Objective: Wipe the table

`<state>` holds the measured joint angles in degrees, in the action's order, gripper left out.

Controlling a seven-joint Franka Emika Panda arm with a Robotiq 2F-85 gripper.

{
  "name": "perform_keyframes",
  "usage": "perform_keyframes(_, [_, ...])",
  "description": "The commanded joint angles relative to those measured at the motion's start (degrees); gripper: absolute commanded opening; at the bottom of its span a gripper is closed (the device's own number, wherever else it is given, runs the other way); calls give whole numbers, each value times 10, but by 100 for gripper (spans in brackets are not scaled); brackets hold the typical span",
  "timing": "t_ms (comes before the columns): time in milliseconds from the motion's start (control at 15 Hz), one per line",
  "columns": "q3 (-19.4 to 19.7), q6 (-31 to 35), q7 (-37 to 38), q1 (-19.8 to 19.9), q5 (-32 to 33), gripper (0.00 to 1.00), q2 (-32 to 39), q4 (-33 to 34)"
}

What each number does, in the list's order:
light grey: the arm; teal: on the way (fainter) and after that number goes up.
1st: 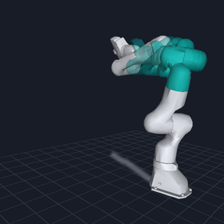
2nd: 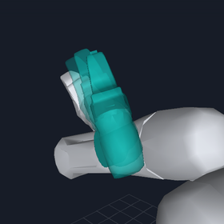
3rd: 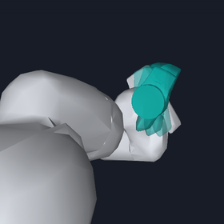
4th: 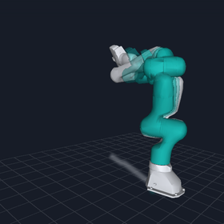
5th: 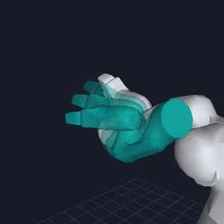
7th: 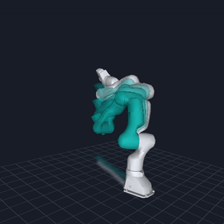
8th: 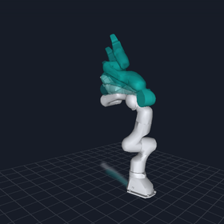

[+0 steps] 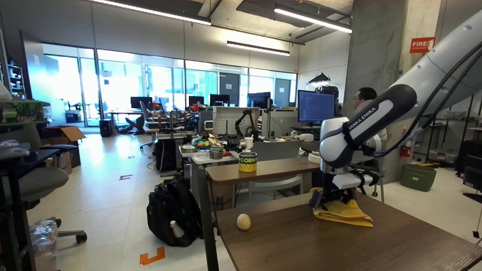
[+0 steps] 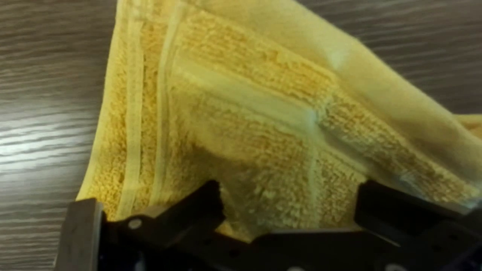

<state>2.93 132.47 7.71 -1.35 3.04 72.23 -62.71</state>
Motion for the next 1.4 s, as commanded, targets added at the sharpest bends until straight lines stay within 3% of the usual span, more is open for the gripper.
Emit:
perform_keyframes(0, [11,-16,10,50,-28,100,53,59])
perform_keyframes(200, [21,-31,14,74,-31,100,67,66])
perform_keyframes(333, [19,-36,6,66,-22,100,69,62])
perform_keyframes(933, [8,4,-60,-39,98,100,12,-42])
perform_keyframes(1333, [-10,57,-100,-115,161,100,-63,-172])
